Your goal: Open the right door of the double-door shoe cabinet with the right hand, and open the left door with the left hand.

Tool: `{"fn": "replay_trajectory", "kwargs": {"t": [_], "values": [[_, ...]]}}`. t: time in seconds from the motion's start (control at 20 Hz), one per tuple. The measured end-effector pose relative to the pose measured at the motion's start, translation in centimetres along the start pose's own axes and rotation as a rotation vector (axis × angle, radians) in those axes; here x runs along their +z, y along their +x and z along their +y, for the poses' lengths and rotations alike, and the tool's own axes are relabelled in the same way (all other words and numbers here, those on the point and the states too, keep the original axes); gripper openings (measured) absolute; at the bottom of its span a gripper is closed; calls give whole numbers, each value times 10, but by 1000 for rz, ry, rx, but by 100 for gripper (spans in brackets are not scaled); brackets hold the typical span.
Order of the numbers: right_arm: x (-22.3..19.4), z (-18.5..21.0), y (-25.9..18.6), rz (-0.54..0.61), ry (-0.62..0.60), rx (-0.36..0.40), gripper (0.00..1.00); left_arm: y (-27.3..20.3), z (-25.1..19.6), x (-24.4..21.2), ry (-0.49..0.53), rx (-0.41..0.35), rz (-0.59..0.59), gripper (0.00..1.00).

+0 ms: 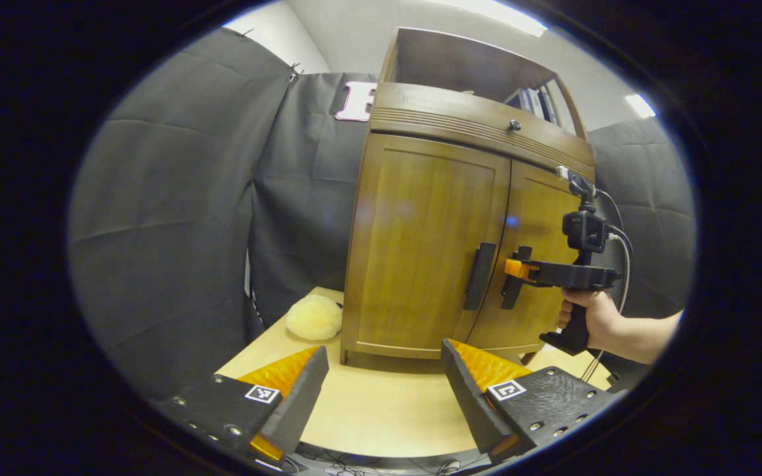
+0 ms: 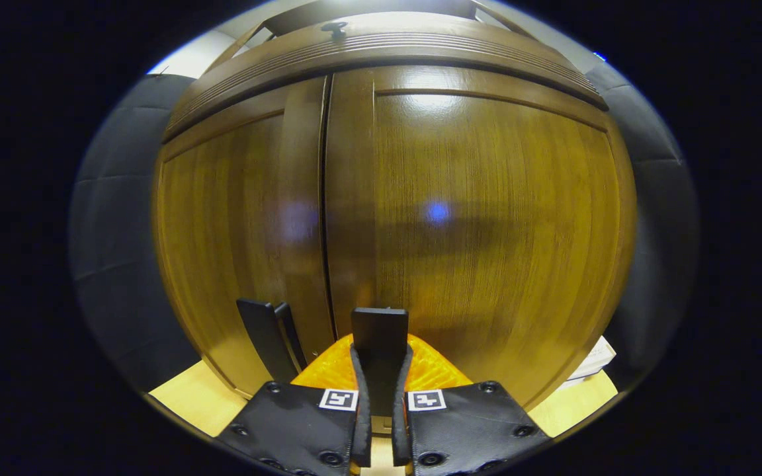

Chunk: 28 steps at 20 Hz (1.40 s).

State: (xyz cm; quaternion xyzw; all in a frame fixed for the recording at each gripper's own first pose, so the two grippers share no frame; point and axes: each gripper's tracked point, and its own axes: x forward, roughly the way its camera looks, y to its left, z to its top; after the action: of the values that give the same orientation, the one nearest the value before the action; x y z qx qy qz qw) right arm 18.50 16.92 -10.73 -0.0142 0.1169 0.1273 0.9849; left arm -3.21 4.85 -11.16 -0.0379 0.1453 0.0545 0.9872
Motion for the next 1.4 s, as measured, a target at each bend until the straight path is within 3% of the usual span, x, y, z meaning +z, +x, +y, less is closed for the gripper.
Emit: {"fn": "replay_trajectory", "kwargs": {"t": [0.1, 0.15, 0.45, 0.5, 0.8, 0.85, 0.95, 1.25, 1.3, 1.4], "values": [[2, -1, -8, 9, -6, 10, 5, 0, -1, 0, 0, -11, 7, 100], [2, -1, -7, 8, 2, 7, 9, 0, -2, 2, 0, -18, 6, 100], [1, 0, -20, 6, 0, 0, 12, -9, -10, 18, 29, -45, -30, 100], [0, 0, -23, 7, -2, 4, 8, -10, -10, 19, 28, -48, -33, 100], [-6, -1, -53, 10, 3, 18, 9, -23, -9, 39, -4, -55, -68, 100], [-7, -2, -58, 12, 5, 21, 5, -24, -10, 41, 0, -58, -75, 100], [-9, -4, -70, 15, 6, 23, 9, -28, -14, 39, 3, -72, -79, 100], [-16, -15, -107, 22, 2, 38, 9, -32, -29, 31, 1, -121, -54, 100], [-17, -18, -114, 23, 3, 38, 5, -32, -33, 31, 7, -130, -50, 100], [-20, -25, -127, 24, 9, 34, 9, -34, -41, 31, 18, -150, -37, 100]]}}
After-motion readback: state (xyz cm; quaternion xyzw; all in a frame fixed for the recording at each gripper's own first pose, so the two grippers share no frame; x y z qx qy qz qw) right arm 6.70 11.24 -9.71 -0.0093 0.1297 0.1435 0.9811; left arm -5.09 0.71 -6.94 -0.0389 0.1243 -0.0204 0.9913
